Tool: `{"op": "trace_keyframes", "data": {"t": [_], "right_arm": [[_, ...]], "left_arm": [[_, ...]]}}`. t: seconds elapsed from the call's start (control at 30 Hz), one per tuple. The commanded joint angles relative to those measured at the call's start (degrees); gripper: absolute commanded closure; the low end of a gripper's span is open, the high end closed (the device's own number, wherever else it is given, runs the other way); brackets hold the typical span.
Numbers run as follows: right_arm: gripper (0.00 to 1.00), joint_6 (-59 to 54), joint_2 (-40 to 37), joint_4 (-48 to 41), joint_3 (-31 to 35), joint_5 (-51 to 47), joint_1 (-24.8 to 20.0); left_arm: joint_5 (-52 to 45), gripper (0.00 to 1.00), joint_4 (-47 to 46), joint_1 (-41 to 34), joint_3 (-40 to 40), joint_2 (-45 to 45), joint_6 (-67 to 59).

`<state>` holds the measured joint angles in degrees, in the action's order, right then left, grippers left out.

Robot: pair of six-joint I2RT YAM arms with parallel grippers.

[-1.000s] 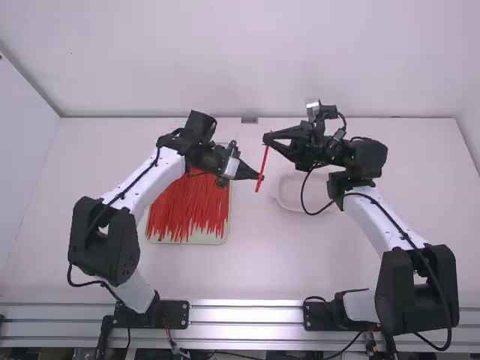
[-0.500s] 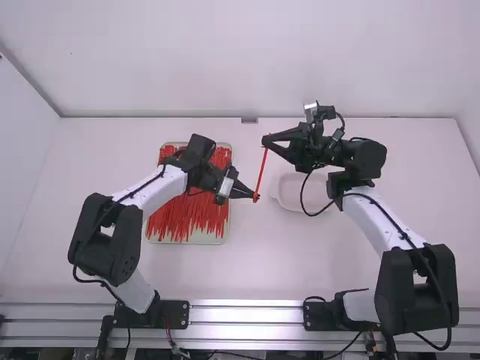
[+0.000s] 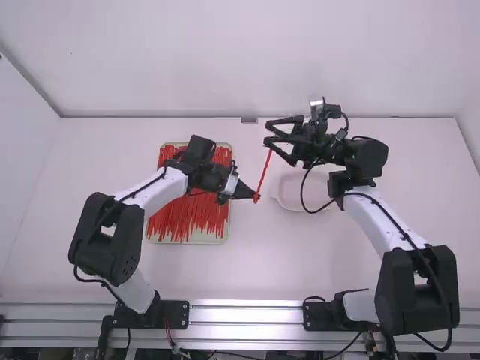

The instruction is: Fasten the cable tie

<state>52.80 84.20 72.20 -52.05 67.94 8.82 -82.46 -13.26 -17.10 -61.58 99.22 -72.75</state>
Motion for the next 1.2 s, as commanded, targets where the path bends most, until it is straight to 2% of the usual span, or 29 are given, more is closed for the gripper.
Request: {"op": "trace_keyframes", "data": {"t": [0.0,0.33,0.53,0.67,0.93,1.17], "right_arm": [[0.01,-6.01,-0.61,-2.64,-1.55,-2.93,-0.70],[0.01,-12.74,-0.61,-20.90,-1.55,-4.72,-8.85],[0.01,-14.75,-0.61,-25.77,-1.55,-0.81,-11.15],[0.02,-16.48,-0.61,-27.63,-1.53,3.80,-9.62],[0.02,-21.53,-0.61,-27.69,-1.53,4.04,-3.04],[0.02,-22.80,-0.61,-27.67,-1.53,2.14,0.55]], "left_arm": [[0.61,0.98,1.25,-0.52,0.48,0.33,4.42],[0.63,0.98,12.70,-0.50,0.48,0.33,16.04],[1.07,0.97,22.40,-0.52,0.46,0.33,24.85],[2.01,0.98,34.47,-0.55,0.48,0.33,36.79],[6.93,0.98,54.25,-0.59,0.48,0.33,59.12],[7.08,0.98,61.88,-0.39,0.48,0.33,65.90]]}}
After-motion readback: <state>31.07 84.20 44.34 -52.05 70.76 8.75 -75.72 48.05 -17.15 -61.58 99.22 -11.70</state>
